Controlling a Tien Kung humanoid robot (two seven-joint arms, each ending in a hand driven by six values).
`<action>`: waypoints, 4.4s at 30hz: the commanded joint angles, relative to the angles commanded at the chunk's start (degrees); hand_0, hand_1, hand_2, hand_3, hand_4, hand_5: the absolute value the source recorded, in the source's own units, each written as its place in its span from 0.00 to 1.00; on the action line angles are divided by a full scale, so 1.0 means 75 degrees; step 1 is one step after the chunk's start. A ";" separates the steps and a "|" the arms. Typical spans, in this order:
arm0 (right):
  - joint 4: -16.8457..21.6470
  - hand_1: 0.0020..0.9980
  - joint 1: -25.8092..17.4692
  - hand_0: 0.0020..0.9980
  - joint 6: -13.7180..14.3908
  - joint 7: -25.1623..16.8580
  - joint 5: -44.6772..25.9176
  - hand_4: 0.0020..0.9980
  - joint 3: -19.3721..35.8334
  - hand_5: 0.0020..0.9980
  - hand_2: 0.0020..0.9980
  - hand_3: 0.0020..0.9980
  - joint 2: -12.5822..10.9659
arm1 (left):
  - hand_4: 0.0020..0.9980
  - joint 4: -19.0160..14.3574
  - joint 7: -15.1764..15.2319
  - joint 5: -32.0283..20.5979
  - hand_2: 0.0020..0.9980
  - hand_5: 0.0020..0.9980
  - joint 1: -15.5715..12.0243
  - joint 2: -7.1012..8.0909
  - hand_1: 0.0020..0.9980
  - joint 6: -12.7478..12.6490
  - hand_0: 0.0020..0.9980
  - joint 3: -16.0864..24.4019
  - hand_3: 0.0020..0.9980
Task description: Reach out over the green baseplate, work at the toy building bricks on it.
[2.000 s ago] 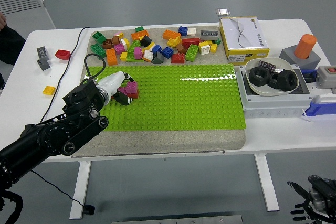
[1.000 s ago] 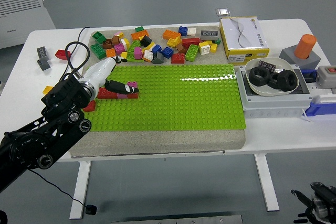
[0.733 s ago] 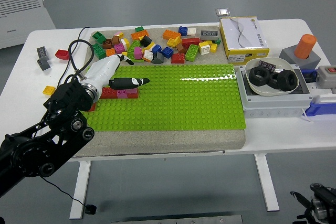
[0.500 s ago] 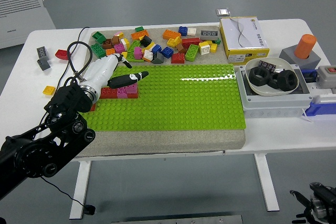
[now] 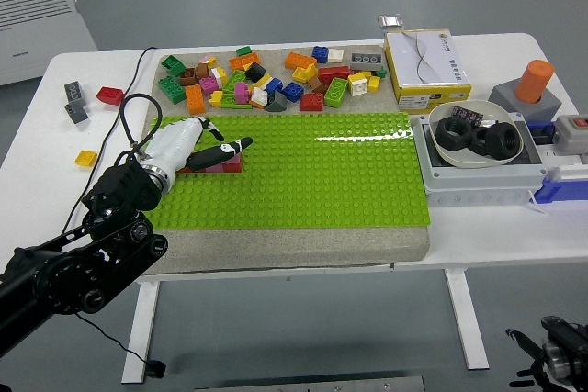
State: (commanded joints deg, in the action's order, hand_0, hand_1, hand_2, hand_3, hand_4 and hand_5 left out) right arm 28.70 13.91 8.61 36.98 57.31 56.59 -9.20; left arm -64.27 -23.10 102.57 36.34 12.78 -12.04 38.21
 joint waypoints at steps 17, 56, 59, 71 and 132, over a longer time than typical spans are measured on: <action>0.0053 0.46 0.0047 0.55 -0.0019 0.0000 0.0115 0.92 0.0058 1.00 0.57 0.78 0.0013 | 0.94 0.0133 0.0138 -0.0212 0.89 0.96 -0.0010 -0.0036 0.95 -0.0123 0.99 -0.0105 0.63; 0.0066 0.46 0.0088 0.55 -0.0048 0.0000 0.0212 0.92 0.0102 1.00 0.58 0.78 0.0043 | 0.92 0.0715 0.0328 -0.0738 0.89 0.90 0.0047 -0.0213 0.94 -0.0101 0.97 -0.0477 0.64; 0.0058 0.46 0.0088 0.55 -0.0041 0.0000 0.0188 0.92 0.0090 1.00 0.58 0.78 0.0043 | 0.92 0.0739 0.0324 -0.0744 0.89 0.90 0.0052 -0.0227 0.94 -0.0120 0.97 -0.0505 0.64; 0.0050 0.46 0.0083 0.55 -0.0044 0.0000 0.0180 0.92 0.0093 1.00 0.58 0.78 0.0037 | 0.91 0.0712 0.0229 -0.0706 0.89 0.89 -0.0013 -0.0195 0.94 -0.0173 0.97 -0.0368 0.64; 0.0824 0.53 -0.0170 0.57 0.0404 0.0000 -0.0952 0.94 -0.0486 1.00 0.63 0.83 0.0049 | 0.74 -0.2052 0.3062 -0.1449 0.73 0.29 -0.3217 0.0984 0.67 -0.0641 0.77 0.2137 0.67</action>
State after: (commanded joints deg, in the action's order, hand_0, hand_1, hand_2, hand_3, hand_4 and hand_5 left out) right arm 34.88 12.63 11.64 36.98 50.17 52.95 -8.83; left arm -79.67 -0.13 91.70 12.22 20.16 -16.85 54.24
